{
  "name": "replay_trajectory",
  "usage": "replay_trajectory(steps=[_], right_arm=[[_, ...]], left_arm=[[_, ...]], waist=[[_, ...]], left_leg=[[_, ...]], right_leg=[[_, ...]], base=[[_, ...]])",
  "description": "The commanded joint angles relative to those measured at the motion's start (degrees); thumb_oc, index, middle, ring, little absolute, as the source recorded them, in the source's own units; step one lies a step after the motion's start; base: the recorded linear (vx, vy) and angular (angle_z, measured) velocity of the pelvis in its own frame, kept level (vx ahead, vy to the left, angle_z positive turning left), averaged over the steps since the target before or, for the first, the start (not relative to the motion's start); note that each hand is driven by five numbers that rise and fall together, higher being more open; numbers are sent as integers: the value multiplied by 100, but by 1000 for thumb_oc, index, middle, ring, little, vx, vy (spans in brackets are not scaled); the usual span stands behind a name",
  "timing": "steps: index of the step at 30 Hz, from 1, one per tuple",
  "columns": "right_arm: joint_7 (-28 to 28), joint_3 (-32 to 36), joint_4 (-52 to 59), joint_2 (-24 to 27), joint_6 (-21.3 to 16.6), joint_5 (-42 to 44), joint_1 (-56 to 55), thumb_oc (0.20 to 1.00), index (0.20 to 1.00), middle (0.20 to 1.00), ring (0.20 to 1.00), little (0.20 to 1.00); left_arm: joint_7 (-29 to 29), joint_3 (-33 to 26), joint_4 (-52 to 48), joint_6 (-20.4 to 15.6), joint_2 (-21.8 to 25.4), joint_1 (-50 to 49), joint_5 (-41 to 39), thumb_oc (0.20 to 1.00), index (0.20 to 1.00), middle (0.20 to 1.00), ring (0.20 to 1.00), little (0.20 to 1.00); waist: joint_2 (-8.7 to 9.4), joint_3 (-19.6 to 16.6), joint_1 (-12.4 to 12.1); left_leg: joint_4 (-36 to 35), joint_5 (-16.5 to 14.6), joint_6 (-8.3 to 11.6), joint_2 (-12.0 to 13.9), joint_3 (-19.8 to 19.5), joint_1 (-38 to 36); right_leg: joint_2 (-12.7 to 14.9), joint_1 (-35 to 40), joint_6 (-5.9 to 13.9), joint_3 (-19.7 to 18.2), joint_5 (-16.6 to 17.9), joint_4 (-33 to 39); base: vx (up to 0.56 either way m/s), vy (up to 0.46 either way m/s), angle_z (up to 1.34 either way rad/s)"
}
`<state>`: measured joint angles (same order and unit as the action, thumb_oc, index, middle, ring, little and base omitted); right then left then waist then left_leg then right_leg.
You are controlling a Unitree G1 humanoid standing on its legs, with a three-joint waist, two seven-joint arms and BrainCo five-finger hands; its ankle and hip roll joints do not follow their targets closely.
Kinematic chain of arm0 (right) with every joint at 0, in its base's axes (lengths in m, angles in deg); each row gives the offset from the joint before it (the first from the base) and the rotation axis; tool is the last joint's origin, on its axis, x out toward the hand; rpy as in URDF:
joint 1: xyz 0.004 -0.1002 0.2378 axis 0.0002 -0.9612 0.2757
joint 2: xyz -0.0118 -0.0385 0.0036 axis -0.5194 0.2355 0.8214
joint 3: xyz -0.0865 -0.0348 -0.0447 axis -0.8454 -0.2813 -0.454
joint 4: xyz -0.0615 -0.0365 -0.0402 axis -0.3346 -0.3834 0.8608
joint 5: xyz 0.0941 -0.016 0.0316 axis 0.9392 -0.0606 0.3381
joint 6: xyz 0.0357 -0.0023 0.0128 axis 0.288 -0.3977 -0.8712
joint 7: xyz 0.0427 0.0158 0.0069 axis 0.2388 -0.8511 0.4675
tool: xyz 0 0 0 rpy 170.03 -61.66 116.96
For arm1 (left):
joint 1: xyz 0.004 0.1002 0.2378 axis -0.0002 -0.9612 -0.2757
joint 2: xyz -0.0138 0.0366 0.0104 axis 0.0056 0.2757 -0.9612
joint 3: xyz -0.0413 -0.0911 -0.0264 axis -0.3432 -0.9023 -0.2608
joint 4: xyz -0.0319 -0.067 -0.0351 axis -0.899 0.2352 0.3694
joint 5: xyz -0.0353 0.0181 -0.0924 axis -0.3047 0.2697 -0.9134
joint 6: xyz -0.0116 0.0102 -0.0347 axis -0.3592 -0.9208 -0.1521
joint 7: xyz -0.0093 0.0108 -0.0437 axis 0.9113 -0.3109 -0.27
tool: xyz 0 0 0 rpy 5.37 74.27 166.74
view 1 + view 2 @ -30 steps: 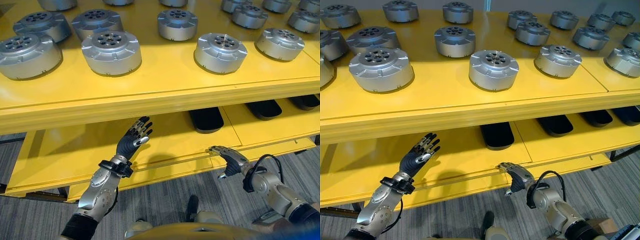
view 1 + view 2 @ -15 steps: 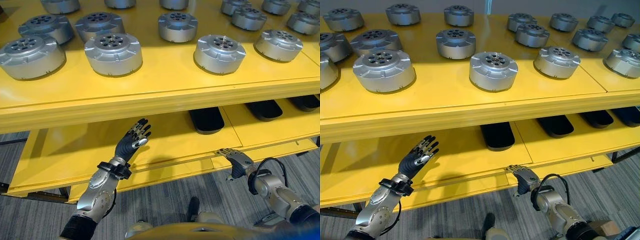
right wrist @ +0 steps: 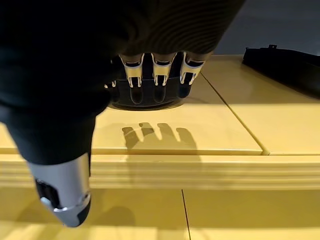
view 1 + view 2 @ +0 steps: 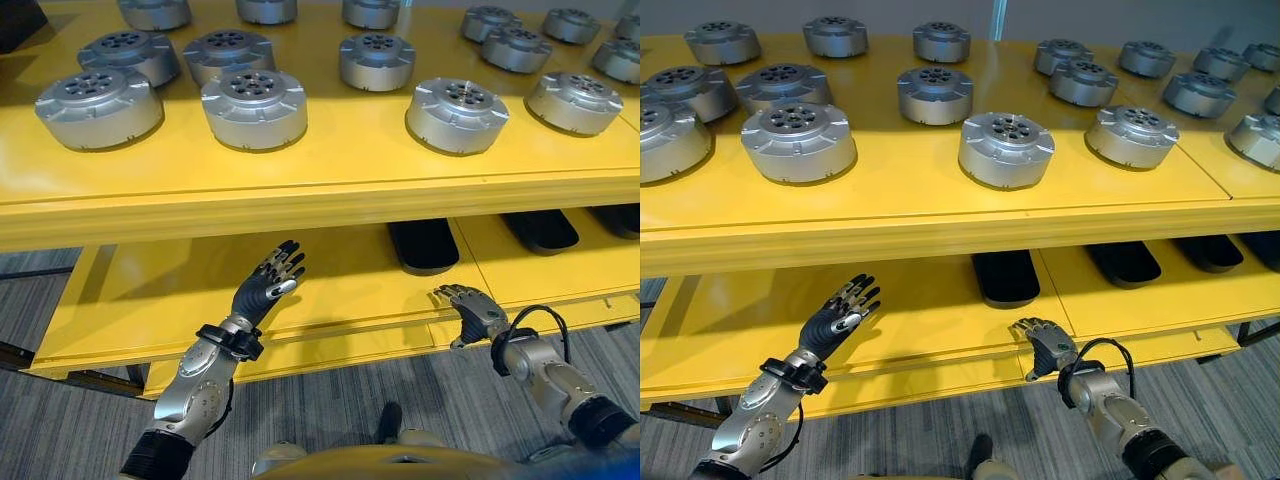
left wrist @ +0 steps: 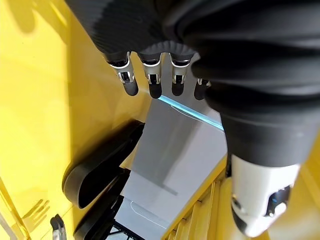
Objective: Move parts from the plastic box to the shelf.
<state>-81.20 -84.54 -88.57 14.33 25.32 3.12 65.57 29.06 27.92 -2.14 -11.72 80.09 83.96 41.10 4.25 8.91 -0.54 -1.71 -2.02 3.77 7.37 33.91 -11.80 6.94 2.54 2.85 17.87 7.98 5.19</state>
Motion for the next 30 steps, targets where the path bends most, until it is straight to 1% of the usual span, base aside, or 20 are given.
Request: replay_trajectory(steps=[1, 12, 22, 30], right_arm=[[122, -179, -283, -17, 61, -108, 560, 1000, 1000, 1000, 1000, 1000], [-58, -398, -813, -201, 259, -11, 854, 1000, 1000, 1000, 1000, 1000], [-6, -527, -1256, -301, 341, 91, 1085, 1000, 1000, 1000, 1000, 1000], [57, -608, -1836, -433, 388, 80, 1455, 1000, 1000, 1000, 1000, 1000]], left_arm=[[213, 5, -62, -106, -66, 174, 143, 1000, 1000, 1000, 1000, 1000], [277, 47, 62, -49, -108, 273, 188, 1000, 1000, 1000, 1000, 1000], [296, 138, 158, -26, -121, 372, 198, 1000, 1000, 1000, 1000, 1000], [317, 207, 233, 78, -118, 503, 216, 1000, 1000, 1000, 1000, 1000]], waist=[[-67, 4, -127], [-94, 30, -240], [-118, 72, -326], [-176, 119, -447]], left_leg=[[104, 229, -42, 184, -753, 266], [174, 242, -16, 226, -805, 320], [264, 257, 15, 272, -837, 382], [346, 279, 43, 310, -888, 447]], right_leg=[[294, 290, 505, 119, -912, -941], [288, 275, 452, 221, -1006, -1071], [292, 268, 421, 303, -1056, -1158], [314, 251, 401, 403, -1098, -1253]], base=[[34, -14, 1], [7, -3, 2], [5, -6, 3], [24, -19, 4]])
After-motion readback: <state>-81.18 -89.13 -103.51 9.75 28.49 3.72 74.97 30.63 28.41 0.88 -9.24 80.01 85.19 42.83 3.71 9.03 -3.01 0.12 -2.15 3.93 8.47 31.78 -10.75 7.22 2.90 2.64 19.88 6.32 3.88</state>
